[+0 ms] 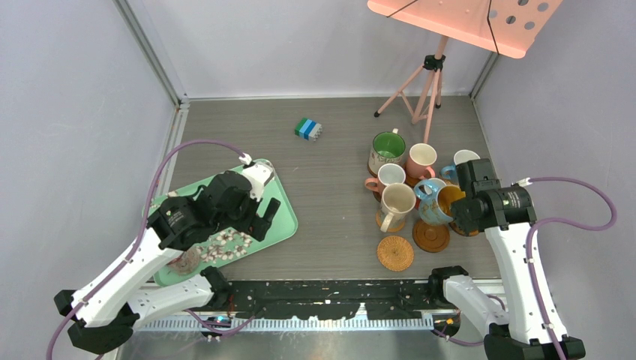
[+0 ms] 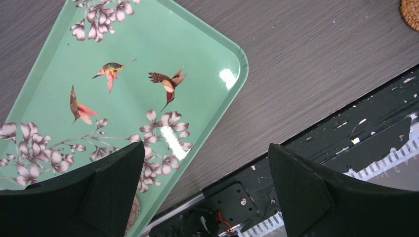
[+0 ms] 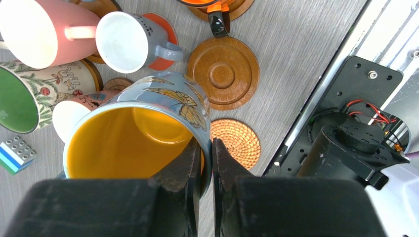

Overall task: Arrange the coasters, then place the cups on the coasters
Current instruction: Place the cup on the coaster, then pick up the cup from the tray.

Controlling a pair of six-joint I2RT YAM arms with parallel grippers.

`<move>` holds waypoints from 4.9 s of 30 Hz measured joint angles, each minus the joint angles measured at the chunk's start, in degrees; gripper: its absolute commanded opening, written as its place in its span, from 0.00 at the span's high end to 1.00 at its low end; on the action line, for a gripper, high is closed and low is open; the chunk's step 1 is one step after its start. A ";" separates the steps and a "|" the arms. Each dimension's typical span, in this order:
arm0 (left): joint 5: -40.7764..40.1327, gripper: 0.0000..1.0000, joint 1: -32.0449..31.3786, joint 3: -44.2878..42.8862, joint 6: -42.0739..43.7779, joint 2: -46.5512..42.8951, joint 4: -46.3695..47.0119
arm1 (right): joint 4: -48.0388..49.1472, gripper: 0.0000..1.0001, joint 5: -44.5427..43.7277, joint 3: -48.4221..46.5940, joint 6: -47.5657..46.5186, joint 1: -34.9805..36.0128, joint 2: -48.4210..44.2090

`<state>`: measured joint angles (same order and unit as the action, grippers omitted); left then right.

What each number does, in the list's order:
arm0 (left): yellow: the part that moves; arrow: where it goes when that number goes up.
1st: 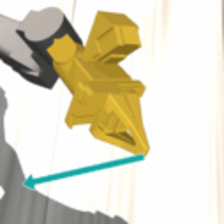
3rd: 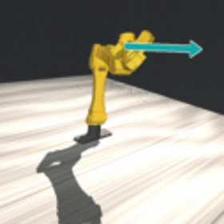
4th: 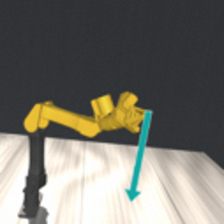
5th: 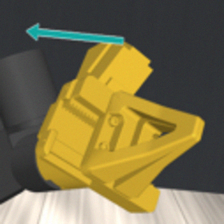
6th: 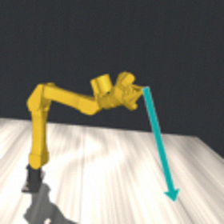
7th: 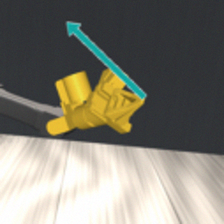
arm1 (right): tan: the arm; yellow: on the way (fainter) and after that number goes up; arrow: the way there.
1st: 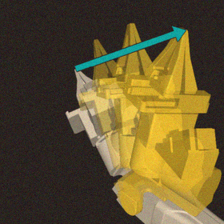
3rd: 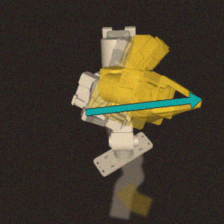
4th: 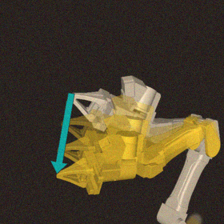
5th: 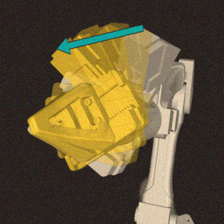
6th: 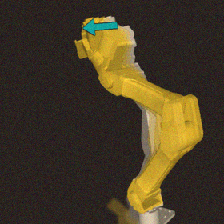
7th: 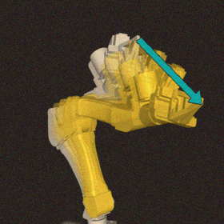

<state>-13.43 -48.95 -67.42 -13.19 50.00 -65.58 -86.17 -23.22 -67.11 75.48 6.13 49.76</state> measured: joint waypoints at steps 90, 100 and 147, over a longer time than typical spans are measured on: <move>-1.60 0.01 0.00 0.68 1.20 -1.86 -2.58 | 9.99 0.94 -3.26 20.59 4.72 0.00 2.71; -1.70 0.00 0.00 1.68 1.20 -1.88 -2.64 | 10.58 0.75 -3.28 20.83 4.37 0.00 3.50; -14.45 0.14 25.51 8.68 -17.59 7.43 13.51 | 54.95 0.50 49.81 16.57 -58.25 12.22 -13.35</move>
<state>-27.88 -23.44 -58.74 -30.79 57.43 -52.07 -31.22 26.59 -50.54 17.23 18.35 36.40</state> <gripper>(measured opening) 0.873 0.497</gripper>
